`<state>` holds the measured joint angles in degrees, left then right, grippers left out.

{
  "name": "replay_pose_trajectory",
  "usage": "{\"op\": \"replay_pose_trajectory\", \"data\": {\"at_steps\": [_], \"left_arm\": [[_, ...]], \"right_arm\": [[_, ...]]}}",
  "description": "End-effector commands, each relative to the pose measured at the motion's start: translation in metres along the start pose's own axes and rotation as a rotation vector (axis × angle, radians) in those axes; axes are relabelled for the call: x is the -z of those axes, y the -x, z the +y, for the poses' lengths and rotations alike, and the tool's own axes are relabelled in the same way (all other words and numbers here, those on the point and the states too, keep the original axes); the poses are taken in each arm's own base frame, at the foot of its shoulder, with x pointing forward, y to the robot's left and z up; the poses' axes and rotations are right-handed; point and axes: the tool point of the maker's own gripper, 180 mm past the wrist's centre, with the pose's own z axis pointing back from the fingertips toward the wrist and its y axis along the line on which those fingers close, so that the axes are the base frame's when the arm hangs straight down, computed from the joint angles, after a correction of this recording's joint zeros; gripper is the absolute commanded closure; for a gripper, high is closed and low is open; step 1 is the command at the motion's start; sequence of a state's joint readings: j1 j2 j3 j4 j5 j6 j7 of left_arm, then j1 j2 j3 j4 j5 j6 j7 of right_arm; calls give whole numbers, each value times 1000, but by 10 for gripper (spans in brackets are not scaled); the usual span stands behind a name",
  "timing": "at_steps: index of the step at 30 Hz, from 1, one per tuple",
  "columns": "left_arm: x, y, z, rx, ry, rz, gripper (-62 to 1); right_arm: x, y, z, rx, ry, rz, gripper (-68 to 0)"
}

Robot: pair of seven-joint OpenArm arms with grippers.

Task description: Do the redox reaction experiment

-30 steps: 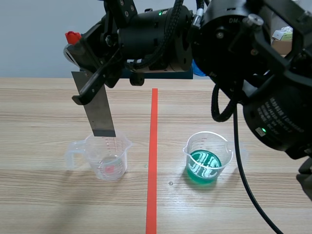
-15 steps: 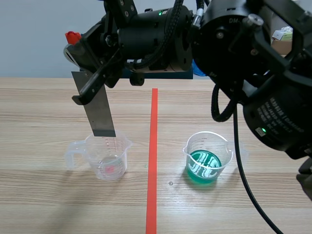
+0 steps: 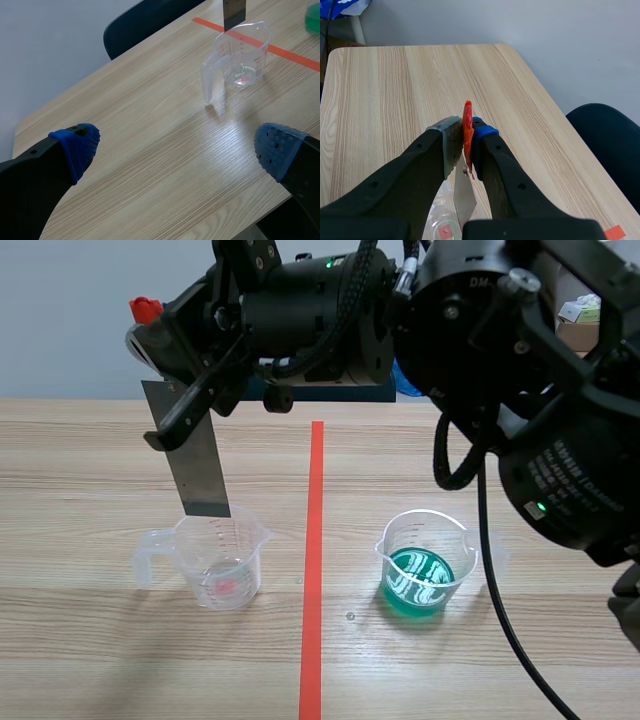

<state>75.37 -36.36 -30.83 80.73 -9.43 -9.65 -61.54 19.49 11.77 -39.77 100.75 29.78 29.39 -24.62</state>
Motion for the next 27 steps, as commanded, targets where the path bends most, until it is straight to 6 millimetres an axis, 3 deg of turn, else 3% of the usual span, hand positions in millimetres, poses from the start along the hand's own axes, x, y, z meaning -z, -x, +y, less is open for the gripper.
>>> {"op": "replay_pose_trajectory", "data": {"at_steps": [1, 10, 27], "left_arm": [[0, -5, 2, -2, -13, -24, -623], [0, -5, 2, -2, -13, -24, -623], [0, -5, 2, -2, -13, -24, -623]], "right_arm": [[-1, -16, -5, -24, 5, -48, -6], [1, -11, -6, -7, 3, -52, -6], [17, 26, -2, 39, -12, -4, -6]]}}
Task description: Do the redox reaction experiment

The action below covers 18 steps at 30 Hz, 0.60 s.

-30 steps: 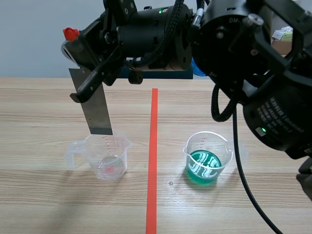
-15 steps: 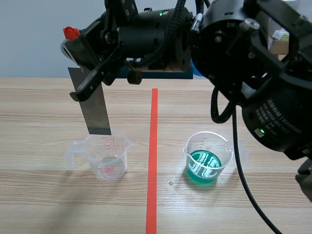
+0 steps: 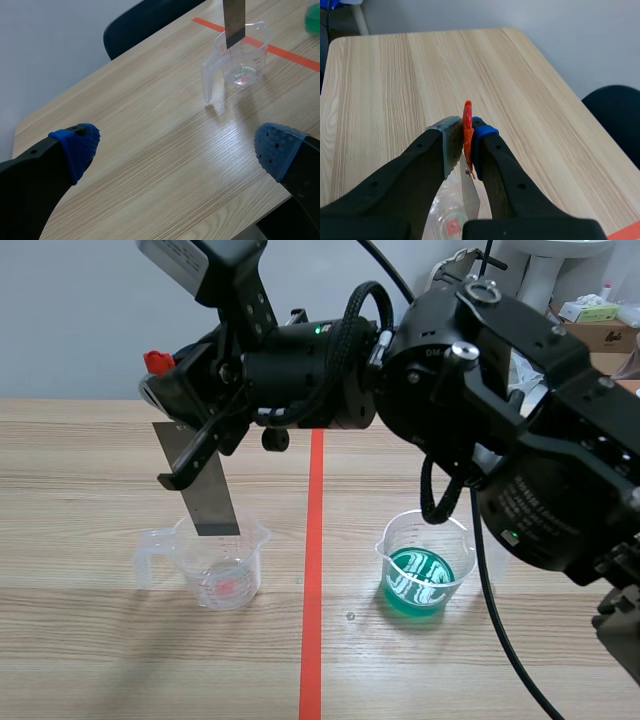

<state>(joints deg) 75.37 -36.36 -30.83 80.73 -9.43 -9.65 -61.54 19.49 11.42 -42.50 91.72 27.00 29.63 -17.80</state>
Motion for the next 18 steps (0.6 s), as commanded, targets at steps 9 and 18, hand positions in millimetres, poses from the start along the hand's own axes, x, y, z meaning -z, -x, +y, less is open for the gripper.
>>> {"op": "replay_pose_trajectory", "data": {"at_steps": [9, 18], "left_arm": [[0, -5, 2, -3, -12, -24, -623], [0, -5, 2, -3, -12, -24, -623]], "right_arm": [[17, 14, -10, 14, 20, -12, -6], [22, 33, -8, 29, 9, 7, -6]]}}
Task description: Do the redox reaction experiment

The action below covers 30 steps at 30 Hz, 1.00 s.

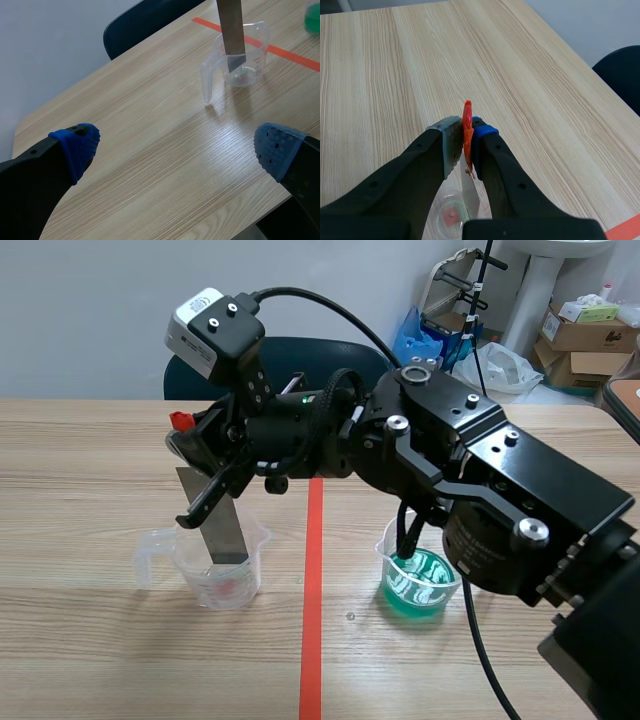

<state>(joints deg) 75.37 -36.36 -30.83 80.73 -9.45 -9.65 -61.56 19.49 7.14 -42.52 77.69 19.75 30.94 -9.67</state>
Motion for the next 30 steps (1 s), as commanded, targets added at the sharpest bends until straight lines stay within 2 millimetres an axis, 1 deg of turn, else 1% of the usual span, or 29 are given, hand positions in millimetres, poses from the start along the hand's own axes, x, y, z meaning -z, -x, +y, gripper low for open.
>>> {"op": "replay_pose_trajectory", "data": {"at_steps": [1, 13, 19, 26, 27, 28, 30], "left_arm": [[0, -5, 2, -3, -12, -24, -623], [0, -5, 2, -3, -12, -24, -623], [0, -5, 2, -3, -12, -24, -623], [0, -5, 2, -3, -12, -24, -623], [0, -5, 2, -3, -12, -24, -623], [0, -5, 2, -3, -12, -24, -623], [0, -5, 2, -3, -12, -24, -623]], "right_arm": [[2, -17, -1, -33, -9, -47, -6], [2, -8, -1, -59, -9, -16, -6], [2, -2, 5, -68, -24, -2, -6], [2, -1, 5, -77, -23, 5, -7], [2, -1, 5, -78, -26, 5, -11], [2, -1, 6, -79, -30, 6, -30], [2, 0, 8, -83, -41, 8, -96]]}}
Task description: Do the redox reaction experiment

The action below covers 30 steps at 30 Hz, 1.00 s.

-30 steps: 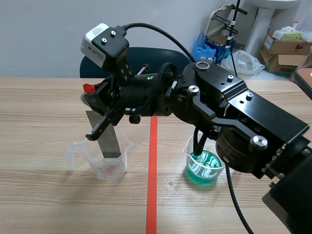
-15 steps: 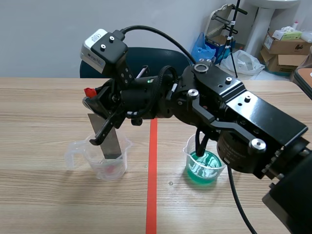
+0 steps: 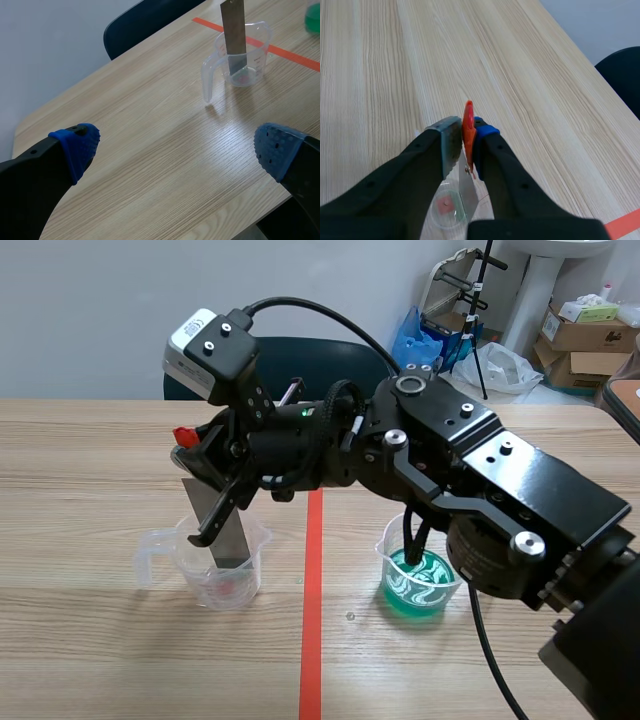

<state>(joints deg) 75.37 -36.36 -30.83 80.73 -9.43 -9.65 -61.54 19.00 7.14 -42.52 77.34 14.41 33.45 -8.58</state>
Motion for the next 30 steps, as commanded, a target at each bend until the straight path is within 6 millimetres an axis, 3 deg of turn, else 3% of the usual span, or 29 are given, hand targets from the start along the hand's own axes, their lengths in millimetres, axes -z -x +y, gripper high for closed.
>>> {"op": "replay_pose_trajectory", "data": {"at_steps": [1, 8, 13, 18, 30], "left_arm": [[0, -5, 2, -3, -12, -25, -623], [0, -5, 2, -3, -12, -24, -623], [0, -5, 2, -3, -12, -24, -623], [0, -5, 2, -3, -12, -24, -623], [0, -5, 2, -3, -12, -24, -623]], "right_arm": [[2, -11, 4, -17, -28, -33, -131], [-1, -11, 28, -42, -163, -34, -357], [-1, -15, 29, -40, -163, -60, -485], [-1, -20, 29, -35, -164, -84, -662], [-1, -19, 29, -36, -164, -83, -679]]}}
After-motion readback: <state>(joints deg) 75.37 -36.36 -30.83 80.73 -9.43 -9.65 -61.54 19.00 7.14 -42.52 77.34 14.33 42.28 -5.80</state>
